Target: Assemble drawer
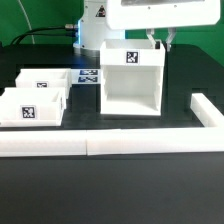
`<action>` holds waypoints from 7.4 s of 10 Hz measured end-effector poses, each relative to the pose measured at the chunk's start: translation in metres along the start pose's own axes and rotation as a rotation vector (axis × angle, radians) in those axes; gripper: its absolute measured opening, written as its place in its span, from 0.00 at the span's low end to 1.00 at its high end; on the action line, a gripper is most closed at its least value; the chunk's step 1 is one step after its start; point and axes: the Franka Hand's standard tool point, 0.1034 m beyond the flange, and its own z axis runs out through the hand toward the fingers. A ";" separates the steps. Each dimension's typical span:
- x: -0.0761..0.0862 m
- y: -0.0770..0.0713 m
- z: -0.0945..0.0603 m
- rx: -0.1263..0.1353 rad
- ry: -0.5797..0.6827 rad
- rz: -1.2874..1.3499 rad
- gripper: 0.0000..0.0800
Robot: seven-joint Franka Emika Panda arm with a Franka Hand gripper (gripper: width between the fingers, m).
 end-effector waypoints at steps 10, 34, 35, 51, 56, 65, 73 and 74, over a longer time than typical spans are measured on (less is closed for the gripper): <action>0.084 -0.001 -0.004 0.032 0.084 0.050 0.05; 0.104 -0.034 0.000 0.177 -0.013 1.369 0.05; 0.116 -0.037 0.000 0.183 -0.016 1.377 0.05; 0.147 -0.047 0.001 0.199 -0.018 1.361 0.81; 0.120 -0.032 -0.031 0.219 -0.002 1.092 0.81; 0.115 -0.003 -0.043 0.127 0.043 0.303 0.81; 0.105 0.060 -0.048 0.029 0.052 -0.051 0.81; 0.104 0.063 -0.044 0.041 0.045 -0.029 0.81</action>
Offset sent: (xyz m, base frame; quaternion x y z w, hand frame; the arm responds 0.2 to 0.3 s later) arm 0.0623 -0.0077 -0.0106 0.0126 0.0140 0.0088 0.9998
